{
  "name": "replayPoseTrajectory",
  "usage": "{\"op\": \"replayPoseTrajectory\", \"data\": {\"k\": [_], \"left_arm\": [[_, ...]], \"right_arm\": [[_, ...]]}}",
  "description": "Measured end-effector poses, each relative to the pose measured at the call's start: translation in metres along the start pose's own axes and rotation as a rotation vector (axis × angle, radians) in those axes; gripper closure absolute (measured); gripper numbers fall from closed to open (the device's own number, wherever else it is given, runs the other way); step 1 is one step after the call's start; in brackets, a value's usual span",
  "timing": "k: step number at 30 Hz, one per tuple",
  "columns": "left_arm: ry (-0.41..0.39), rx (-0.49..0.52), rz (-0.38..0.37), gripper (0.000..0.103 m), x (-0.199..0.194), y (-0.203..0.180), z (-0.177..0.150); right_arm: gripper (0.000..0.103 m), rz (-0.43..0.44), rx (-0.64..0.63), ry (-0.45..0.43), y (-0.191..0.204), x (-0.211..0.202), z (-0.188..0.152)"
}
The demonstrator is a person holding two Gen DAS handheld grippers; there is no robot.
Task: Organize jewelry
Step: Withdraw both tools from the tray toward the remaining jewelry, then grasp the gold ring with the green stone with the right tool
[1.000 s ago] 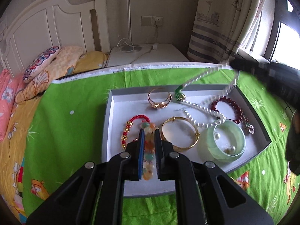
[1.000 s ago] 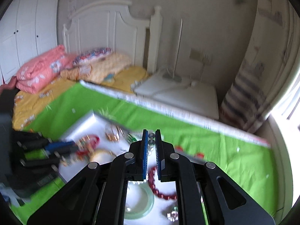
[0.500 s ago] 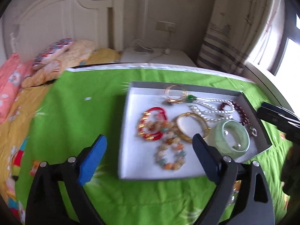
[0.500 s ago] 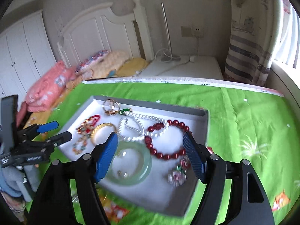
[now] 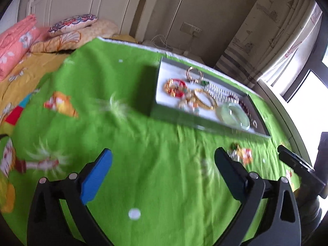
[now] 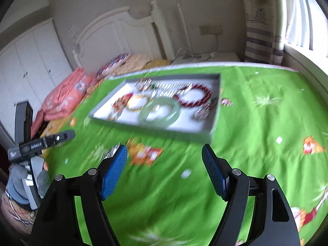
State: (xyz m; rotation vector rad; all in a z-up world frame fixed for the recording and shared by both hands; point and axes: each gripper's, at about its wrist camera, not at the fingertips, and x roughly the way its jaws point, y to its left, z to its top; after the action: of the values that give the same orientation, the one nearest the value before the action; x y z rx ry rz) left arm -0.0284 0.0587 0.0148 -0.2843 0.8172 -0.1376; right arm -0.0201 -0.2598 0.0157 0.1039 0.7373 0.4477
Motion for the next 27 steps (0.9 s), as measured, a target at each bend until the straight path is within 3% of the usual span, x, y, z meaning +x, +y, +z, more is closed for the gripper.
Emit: {"op": "replayPoseTrajectory", "data": {"k": [4,10,15,18,22,27], "left_arm": [[0.009,0.014,-0.015,0.004,0.001,0.0,-0.009],[0.019,0.008,-0.058,0.004,0.004,0.003,-0.009],[0.006,0.0,-0.079,0.004,0.004,0.002,-0.008],[-0.003,0.001,-0.09,0.004,0.002,0.003,-0.008],[-0.01,0.005,-0.101,0.004,0.0,0.003,-0.008],[-0.019,0.004,-0.111,0.004,-0.002,0.004,-0.009]], "right_arm": [[0.031,-0.048,-0.128,0.042,0.029,0.009,-0.011],[0.032,-0.068,-0.183,0.1,0.043,0.026,-0.012],[0.049,-0.077,-0.226,0.139,0.057,0.04,-0.01],[0.049,-0.04,-0.229,0.155,0.067,0.048,-0.008],[0.049,-0.071,-0.181,0.113,0.064,0.052,0.006],[0.057,-0.088,-0.086,0.099,0.059,0.063,0.02]]}}
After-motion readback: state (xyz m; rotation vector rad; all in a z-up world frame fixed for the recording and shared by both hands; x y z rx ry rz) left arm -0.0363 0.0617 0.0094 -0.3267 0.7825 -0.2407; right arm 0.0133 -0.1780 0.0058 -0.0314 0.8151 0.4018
